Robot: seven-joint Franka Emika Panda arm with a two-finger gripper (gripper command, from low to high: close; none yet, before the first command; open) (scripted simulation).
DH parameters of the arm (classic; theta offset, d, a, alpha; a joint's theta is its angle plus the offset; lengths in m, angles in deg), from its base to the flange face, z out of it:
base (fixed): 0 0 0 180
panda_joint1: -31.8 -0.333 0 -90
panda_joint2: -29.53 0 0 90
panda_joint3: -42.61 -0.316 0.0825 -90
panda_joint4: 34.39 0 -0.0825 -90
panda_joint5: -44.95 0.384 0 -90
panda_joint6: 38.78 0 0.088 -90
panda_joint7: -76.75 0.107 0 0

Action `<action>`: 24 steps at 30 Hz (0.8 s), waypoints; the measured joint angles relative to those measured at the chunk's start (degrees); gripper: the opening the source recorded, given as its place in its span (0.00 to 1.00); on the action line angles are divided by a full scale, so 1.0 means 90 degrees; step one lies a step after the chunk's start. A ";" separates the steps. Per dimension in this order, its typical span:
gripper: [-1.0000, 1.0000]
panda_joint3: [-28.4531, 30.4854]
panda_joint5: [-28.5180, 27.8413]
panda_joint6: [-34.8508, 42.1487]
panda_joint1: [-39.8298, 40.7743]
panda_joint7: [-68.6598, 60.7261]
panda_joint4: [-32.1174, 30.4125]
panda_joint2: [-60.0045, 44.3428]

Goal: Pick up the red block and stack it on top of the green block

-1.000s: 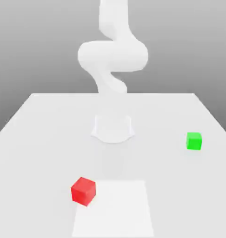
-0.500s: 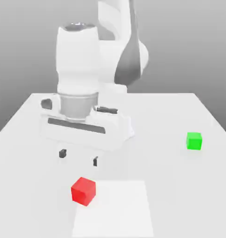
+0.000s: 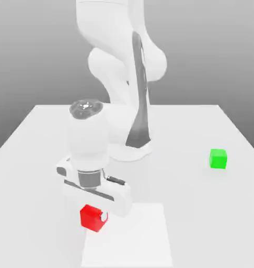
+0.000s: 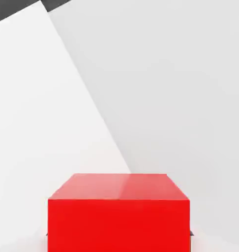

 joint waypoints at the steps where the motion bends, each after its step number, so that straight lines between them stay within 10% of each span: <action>1: 0.00 0.0010 -0.0015 0.0128 -0.0006 0.0012 -0.0022 0.0149; 8: 0.00 -0.0177 0.0003 0.1271 -0.0317 -0.0081 -0.0245 0.1535; 24: 0.00 -0.2686 0.1592 0.2013 -0.4802 -0.2289 -0.0853 0.3025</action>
